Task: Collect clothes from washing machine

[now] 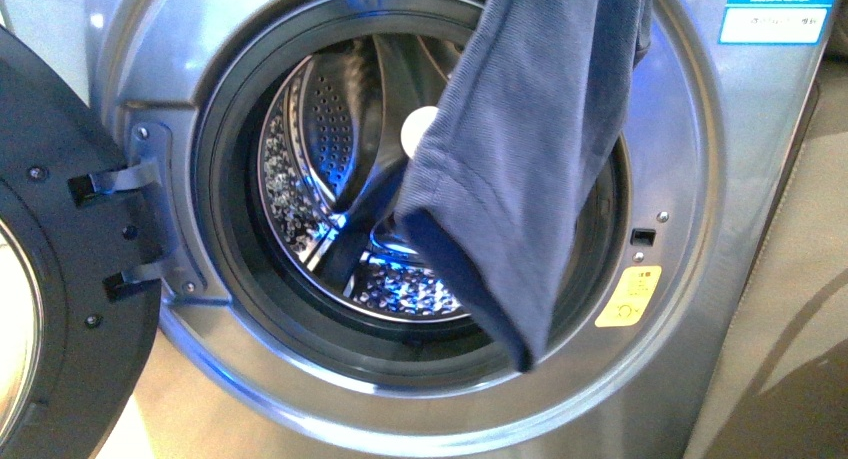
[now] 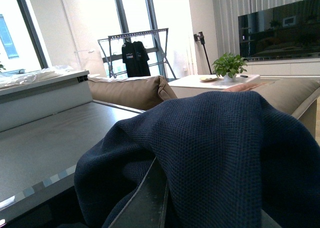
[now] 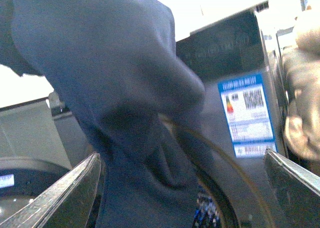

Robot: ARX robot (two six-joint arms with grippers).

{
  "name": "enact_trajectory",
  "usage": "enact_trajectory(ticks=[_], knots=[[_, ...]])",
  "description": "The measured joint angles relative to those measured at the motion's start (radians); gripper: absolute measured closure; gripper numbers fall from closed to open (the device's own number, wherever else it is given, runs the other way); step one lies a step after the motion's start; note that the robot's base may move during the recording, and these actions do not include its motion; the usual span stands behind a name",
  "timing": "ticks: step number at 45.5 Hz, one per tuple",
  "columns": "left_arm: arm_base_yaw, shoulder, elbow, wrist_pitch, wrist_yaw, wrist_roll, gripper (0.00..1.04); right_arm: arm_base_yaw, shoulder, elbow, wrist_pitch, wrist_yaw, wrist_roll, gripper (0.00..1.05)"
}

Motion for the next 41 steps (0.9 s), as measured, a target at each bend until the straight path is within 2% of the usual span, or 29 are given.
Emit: enact_trajectory(ticks=[6, 11, 15, 22, 29, 41], knots=[[0.0, 0.0, 0.0, 0.0, 0.0, 0.0, 0.92, 0.015, 0.119, 0.158, 0.011, 0.001, -0.024, 0.08], [0.0, 0.0, 0.0, 0.0, 0.0, 0.0, 0.92, 0.061, 0.213, 0.29, -0.023, 0.01, -0.074, 0.08], [0.0, 0.0, 0.0, 0.0, 0.0, 0.0, 0.92, 0.149, 0.296, 0.402, -0.116, -0.002, -0.15, 0.08], [0.0, 0.0, 0.0, 0.0, 0.0, 0.0, 0.92, 0.271, 0.379, 0.483, -0.248, -0.033, -0.26, 0.08], [0.0, 0.0, 0.0, 0.0, -0.003, 0.0, 0.92, 0.36, 0.472, 0.542, -0.297, -0.011, -0.356, 0.08], [0.0, 0.0, 0.0, 0.0, -0.008, 0.0, 0.92, 0.463, 0.631, 0.646, -0.299, 0.108, -0.448, 0.08]])
